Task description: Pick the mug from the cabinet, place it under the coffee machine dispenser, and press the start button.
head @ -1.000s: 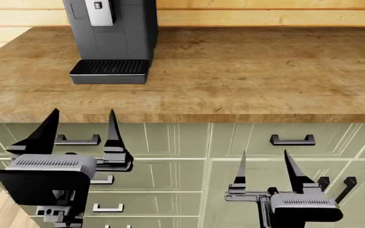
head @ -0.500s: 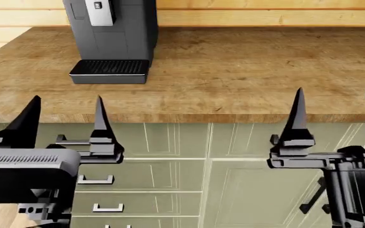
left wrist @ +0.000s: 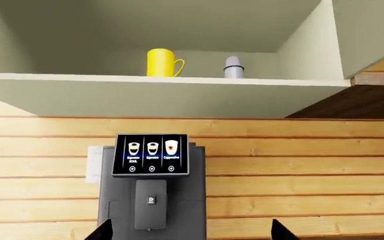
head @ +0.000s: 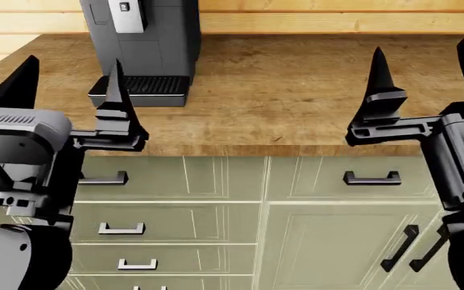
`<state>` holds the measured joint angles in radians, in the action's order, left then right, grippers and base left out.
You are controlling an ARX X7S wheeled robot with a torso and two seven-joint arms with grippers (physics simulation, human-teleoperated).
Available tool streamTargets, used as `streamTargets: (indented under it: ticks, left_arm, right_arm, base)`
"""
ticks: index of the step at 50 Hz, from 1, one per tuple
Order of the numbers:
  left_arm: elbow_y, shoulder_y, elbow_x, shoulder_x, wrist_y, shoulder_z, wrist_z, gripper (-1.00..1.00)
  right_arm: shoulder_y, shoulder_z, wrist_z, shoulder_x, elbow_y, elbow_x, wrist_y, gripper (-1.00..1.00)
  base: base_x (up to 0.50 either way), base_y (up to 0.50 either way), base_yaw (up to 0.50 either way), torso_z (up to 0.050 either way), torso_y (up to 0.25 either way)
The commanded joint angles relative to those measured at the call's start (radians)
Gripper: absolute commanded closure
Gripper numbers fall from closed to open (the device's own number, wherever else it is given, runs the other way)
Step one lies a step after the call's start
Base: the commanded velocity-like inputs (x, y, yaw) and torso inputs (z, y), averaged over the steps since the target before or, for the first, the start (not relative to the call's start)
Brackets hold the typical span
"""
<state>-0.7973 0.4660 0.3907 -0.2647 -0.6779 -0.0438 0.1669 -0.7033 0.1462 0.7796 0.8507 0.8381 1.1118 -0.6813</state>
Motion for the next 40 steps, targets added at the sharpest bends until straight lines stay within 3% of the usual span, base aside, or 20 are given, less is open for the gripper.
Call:
streamTargets:
  ticks: [1, 10, 19, 32, 40]
  left_arm:
    - [0.086, 0.191, 0.127, -0.01, -0.146, -0.046, -0.02, -1.0]
    - [0.195, 0.32, 0.153, -0.037, -0.201, -0.051, -0.036, -1.0]
    - [0.252, 0.423, 0.158, -0.062, -0.199, -0.05, -0.06, -1.0]
    - [0.26, 0.455, 0.186, -0.064, -0.217, -0.07, -0.057, -1.0]
    - [0.254, 0.46, 0.202, -0.068, -0.224, -0.072, -0.059, -1.0]
  right_arm:
    - [-0.322, 0.071, 0.054, -0.013, -0.153, 0.196, -0.169, -1.0]
    - [-0.445, 0.081, 0.029, -0.015, -0.292, 0.291, -0.232, -1.0]
    - [-0.488, 0.075, 0.063, -0.001, -0.287, 0.383, -0.263, -1.0]
    - [-0.497, 0.044, 0.086, 0.019, -0.254, 0.487, -0.256, -1.0]
    - [-0.498, 0.038, 0.085, 0.017, -0.25, 0.497, -0.246, -1.0]
  base:
    - [0.0, 0.0, 0.0, 0.0, 0.0]
    - [0.0, 0.0, 0.0, 0.0, 0.0]
    - [0.0, 0.0, 0.0, 0.015, 0.096]
    - [0.0, 0.01, 0.0, 0.036, 0.17]
    - [0.01, 0.47, 0.0, 0.036, 0.17]
